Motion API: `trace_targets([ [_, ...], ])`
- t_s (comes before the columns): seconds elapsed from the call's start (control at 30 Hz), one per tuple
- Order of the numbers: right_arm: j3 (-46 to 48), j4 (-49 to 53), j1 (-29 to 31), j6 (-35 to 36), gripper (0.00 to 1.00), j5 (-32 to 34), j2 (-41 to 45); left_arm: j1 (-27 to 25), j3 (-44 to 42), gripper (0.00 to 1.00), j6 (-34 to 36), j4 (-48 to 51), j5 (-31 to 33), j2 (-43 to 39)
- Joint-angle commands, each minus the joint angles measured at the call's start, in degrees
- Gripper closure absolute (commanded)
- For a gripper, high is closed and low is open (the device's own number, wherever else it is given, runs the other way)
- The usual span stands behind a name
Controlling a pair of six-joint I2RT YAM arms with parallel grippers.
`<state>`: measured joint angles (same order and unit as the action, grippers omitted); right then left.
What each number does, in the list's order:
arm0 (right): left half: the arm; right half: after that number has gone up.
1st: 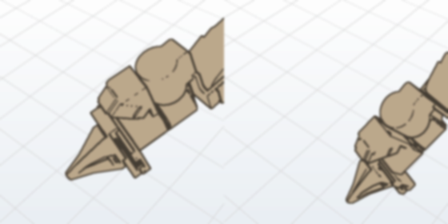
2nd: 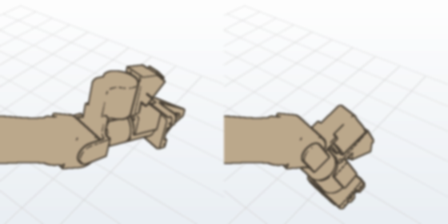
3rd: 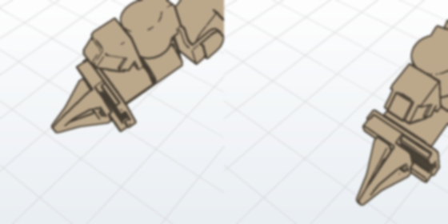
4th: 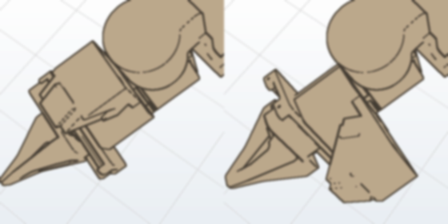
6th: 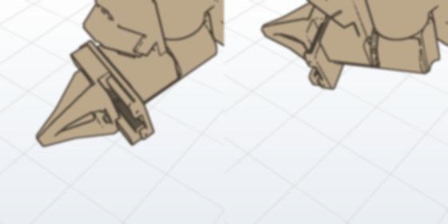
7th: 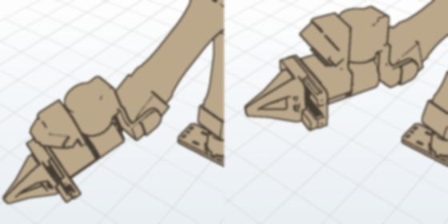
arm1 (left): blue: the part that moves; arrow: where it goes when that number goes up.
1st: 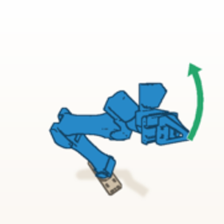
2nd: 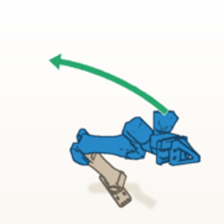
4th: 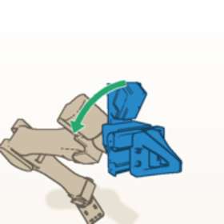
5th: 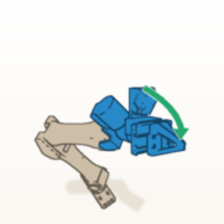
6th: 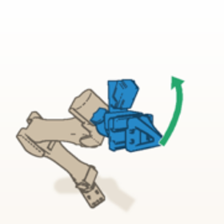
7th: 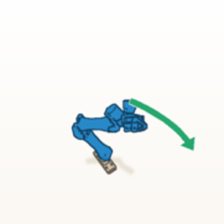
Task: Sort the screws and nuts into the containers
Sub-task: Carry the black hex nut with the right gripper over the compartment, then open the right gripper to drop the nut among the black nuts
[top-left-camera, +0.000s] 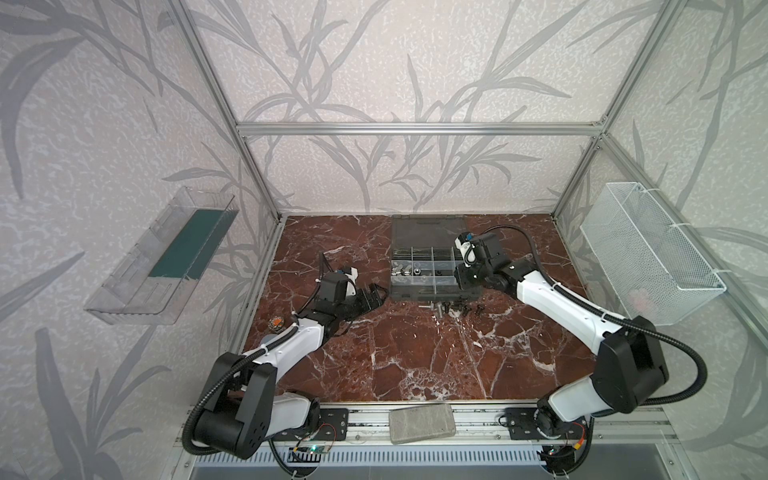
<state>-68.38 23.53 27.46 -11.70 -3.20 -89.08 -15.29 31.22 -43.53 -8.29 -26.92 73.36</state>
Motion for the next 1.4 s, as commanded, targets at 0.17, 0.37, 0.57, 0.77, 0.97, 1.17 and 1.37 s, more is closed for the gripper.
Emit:
trace_targets([
  [0.17,-11.7,4.1,-2.0,0.3,1.00,-1.8,-12.3,0.4,-0.7,0.02,0.0,-0.8,-0.5,-0.8],
  [0.37,-18.9,6.8,-2.4,-0.1,1.00,-3.0,-19.7,0.5,-0.6,0.02,0.0,-0.8,-0.6,-0.7],
  [0.57,-21.9,8.6,-2.4,-0.2,1.00,-3.4,-23.5,0.6,-0.7,0.02,0.2,-0.5,-0.4,-1.2],
  [0.77,-22.4,8.5,-2.4,-0.2,0.98,-3.0,-25.0,0.7,-0.7,0.02,0.0,-0.7,-0.4,-1.0],
  [0.97,-24.1,9.2,-2.5,-0.3,0.97,-2.8,-27.0,0.7,-0.8,0.02,-0.2,-1.2,-0.9,-0.6],
  [1.17,-25.2,9.8,-2.4,-0.3,0.88,-1.9,-28.3,0.7,-0.9,0.02,-0.1,-0.7,-0.6,-1.2],
  [1.37,-25.9,10.1,-2.4,-0.1,0.71,-1.1,-28.7,0.8,-0.9,0.02,-0.1,-0.5,-0.6,-1.5],
])
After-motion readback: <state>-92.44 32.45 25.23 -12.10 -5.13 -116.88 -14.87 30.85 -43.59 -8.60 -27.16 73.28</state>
